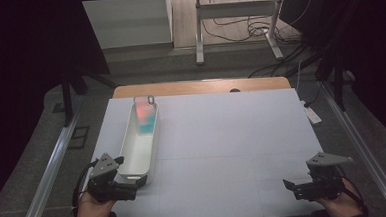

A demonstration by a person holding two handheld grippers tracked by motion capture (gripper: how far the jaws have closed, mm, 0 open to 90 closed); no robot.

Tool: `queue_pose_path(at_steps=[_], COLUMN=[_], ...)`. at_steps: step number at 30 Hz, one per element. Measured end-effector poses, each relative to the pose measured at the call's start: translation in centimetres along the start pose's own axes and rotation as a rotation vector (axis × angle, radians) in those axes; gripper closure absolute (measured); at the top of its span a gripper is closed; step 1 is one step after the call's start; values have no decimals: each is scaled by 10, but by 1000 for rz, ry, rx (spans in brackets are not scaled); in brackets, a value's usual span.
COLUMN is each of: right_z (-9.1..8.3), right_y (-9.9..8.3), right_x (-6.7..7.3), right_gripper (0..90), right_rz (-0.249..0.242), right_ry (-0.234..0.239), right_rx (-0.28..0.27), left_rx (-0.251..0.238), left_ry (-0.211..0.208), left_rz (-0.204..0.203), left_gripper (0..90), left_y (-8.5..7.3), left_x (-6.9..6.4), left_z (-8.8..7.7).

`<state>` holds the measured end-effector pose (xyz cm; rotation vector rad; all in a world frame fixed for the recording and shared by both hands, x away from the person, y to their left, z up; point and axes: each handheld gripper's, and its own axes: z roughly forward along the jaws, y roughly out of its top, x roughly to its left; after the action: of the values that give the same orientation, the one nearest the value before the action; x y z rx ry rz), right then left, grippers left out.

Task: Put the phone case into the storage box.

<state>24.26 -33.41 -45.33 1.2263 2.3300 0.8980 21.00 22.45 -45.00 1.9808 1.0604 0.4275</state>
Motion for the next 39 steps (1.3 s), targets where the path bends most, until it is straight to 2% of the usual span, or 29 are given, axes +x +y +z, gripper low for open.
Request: queue_pose_path(at_steps=[13,34,39], right_z=[0,1,1], right_y=[0,0,0], right_x=[0,0,1], right_gripper=[0,0,0], right_rz=[-1,-5,-7], right_ry=[0,0,0], right_rx=[3,8,9], left_rx=[13,28,61], left_ry=[9,26,33], left_rz=[-31,-47,-45], left_gripper=[7,7,11], left_y=[-14,-26,-25], left_x=[1,0,0], left_z=[-7,-14,-11])
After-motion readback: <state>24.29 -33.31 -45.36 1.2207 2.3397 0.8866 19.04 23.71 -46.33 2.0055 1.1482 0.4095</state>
